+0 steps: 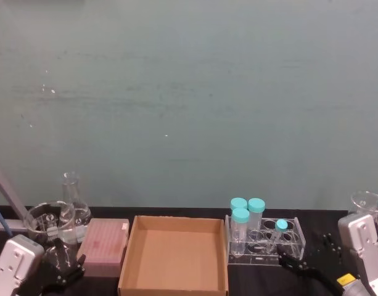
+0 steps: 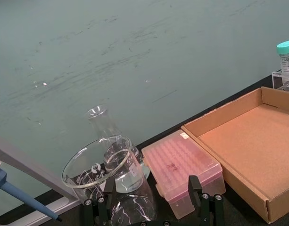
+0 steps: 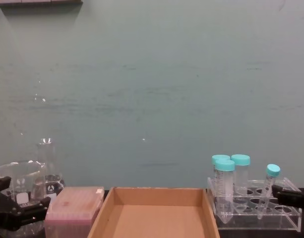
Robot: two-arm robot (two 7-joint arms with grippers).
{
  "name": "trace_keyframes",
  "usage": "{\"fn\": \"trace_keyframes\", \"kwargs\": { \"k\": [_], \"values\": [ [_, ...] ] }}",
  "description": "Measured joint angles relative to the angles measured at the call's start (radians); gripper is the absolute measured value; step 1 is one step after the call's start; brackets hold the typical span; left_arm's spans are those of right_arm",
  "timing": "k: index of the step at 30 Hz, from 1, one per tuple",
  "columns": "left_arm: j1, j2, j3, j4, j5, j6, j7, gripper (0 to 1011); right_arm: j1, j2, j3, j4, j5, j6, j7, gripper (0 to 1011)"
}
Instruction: Use the right hand to move the test tube from the test tube rack into the box.
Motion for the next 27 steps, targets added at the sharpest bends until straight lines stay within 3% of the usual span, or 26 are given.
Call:
{"fn": "trace_keyframes", "kwargs": {
  "k": [5,13,27],
  "values": [
    [0.000,0.000,0.000,0.000,0.000,0.000,0.000,1000,0.024,-0.039,0.014,0.027,0.024,0.035,0.021,1002],
    [0.000,0.000,0.000,0.000,0.000,0.000,0.000,1000,0.044,-0.082,0.028,0.053,0.031,0.027,0.047,1003],
    [0.000,0.000,0.000,0.000,0.000,0.000,0.000,1000,0.071,-0.148,0.053,0.104,-0.006,0.003,0.036,1002]
  ]
}}
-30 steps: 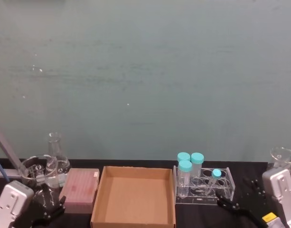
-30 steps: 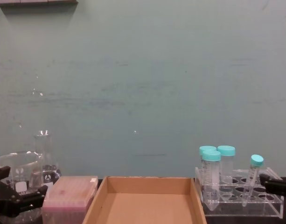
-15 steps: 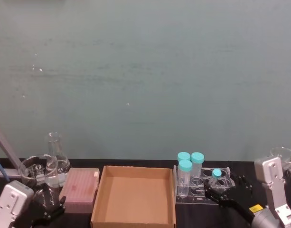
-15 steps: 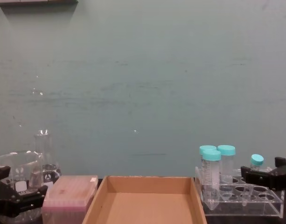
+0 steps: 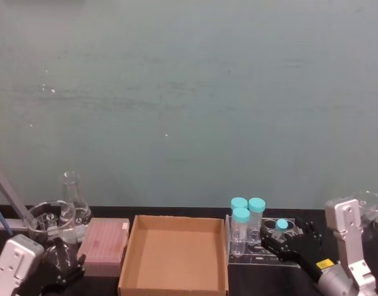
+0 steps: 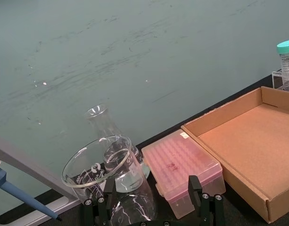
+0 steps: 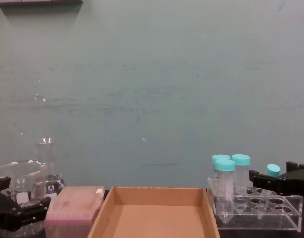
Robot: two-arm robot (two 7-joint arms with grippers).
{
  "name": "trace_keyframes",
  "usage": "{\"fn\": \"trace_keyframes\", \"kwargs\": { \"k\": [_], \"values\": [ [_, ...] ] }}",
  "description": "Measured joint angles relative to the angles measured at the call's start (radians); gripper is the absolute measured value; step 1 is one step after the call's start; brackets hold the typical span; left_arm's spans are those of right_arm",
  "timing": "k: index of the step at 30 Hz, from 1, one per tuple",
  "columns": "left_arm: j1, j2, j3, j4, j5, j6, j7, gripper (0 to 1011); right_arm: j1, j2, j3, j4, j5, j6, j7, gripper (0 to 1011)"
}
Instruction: Use the right hand to move the test tube from the test tube rack into the box.
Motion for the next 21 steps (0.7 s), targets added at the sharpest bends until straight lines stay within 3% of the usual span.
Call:
{"fn": "trace_keyframes", "kwargs": {
  "k": [21],
  "values": [
    [0.000,0.000,0.000,0.000,0.000,0.000,0.000,1000,0.035,-0.053,0.025,0.073,-0.055,0.010,0.010,1002]
  ]
}}
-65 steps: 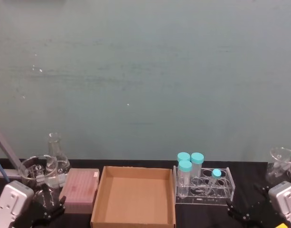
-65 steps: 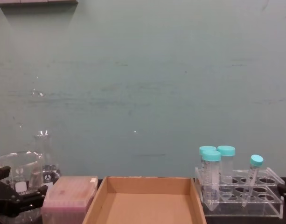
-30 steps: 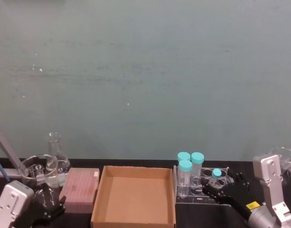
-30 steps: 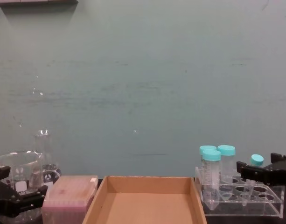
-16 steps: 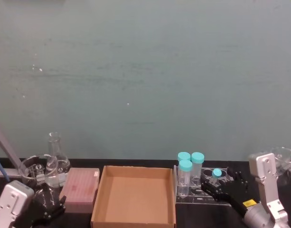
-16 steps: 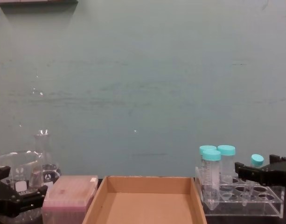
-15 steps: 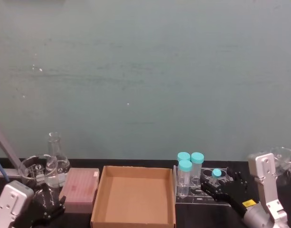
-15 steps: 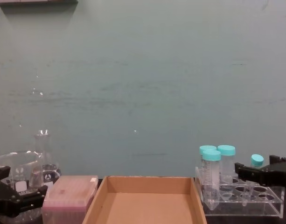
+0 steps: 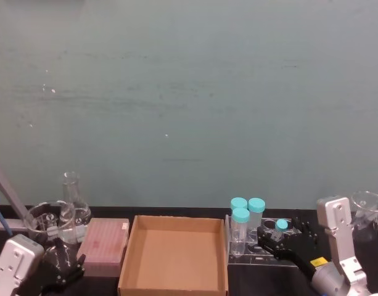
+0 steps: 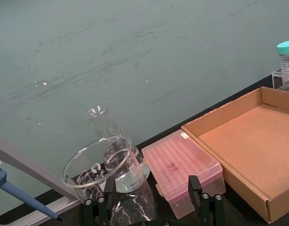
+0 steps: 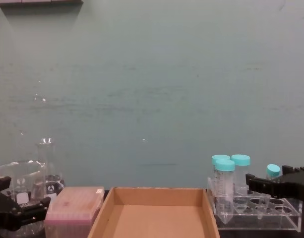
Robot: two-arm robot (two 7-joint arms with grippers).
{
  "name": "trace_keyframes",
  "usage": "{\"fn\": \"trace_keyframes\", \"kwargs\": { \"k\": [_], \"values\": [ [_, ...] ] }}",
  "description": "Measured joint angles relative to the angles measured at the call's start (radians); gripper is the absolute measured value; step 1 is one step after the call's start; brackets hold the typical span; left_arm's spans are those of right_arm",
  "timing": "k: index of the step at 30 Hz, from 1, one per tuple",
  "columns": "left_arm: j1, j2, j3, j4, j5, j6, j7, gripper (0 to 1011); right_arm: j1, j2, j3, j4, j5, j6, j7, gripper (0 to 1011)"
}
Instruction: Use the right hand to move the test tube from the test tube rack into the box.
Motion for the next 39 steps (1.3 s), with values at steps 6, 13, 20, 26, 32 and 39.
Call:
{"fn": "trace_keyframes", "kwargs": {
  "k": [6,13,20,26,32,39],
  "values": [
    [0.000,0.000,0.000,0.000,0.000,0.000,0.000,1000,0.000,0.000,0.000,0.001,-0.001,-0.002,0.000,1003],
    [0.000,0.000,0.000,0.000,0.000,0.000,0.000,1000,0.000,0.001,-0.001,-0.001,0.001,-0.001,0.001,904],
    [0.000,0.000,0.000,0.000,0.000,0.000,0.000,1000,0.000,0.001,-0.001,-0.002,0.002,0.001,0.001,686],
    [0.000,0.000,0.000,0.000,0.000,0.000,0.000,1000,-0.001,0.002,-0.002,-0.002,0.004,0.001,0.001,504],
    [0.000,0.000,0.000,0.000,0.000,0.000,0.000,1000,-0.001,0.002,-0.002,-0.003,0.005,0.002,0.001,332],
    [0.000,0.000,0.000,0.000,0.000,0.000,0.000,1000,-0.001,0.002,-0.002,-0.003,0.005,0.002,0.001,255]
  ]
}}
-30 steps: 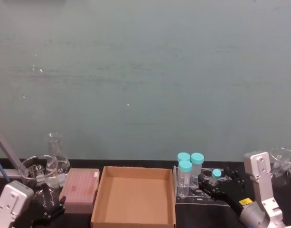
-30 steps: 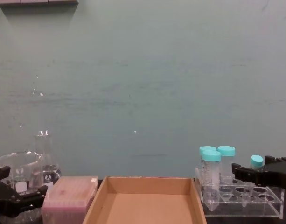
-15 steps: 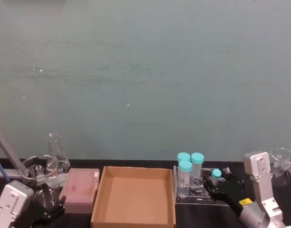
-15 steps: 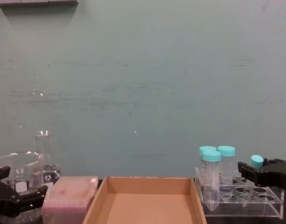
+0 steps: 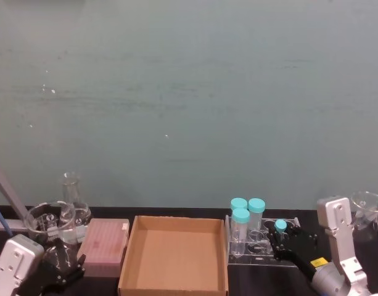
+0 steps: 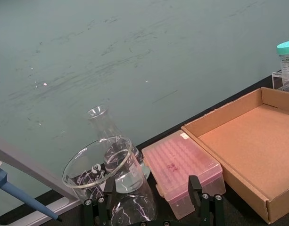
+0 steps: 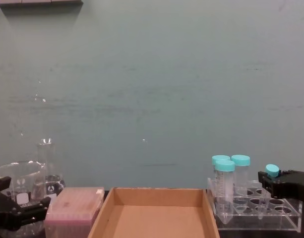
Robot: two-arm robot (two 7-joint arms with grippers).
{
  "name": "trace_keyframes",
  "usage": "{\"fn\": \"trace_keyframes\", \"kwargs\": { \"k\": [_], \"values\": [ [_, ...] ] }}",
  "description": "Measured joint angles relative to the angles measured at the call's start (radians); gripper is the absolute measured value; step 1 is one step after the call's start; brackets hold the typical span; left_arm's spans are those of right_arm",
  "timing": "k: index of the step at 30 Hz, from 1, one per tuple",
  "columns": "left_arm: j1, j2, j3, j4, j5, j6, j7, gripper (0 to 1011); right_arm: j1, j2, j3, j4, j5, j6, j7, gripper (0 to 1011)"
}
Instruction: Use the right hand to move the test tube from the test tube rack into the box.
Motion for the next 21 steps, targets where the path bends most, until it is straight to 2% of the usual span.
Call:
{"fn": "trace_keyframes", "kwargs": {
  "k": [10,16,21],
  "values": [
    [0.000,0.000,0.000,0.000,0.000,0.000,0.000,1000,-0.001,-0.002,0.004,0.000,-0.005,-0.004,0.001,255],
    [0.000,0.000,0.000,0.000,0.000,0.000,0.000,1000,-0.010,-0.008,0.024,-0.013,-0.015,-0.014,0.012,255],
    [0.000,0.000,0.000,0.000,0.000,0.000,0.000,1000,-0.027,-0.007,0.050,-0.050,-0.011,-0.006,0.027,255]
  ]
}}
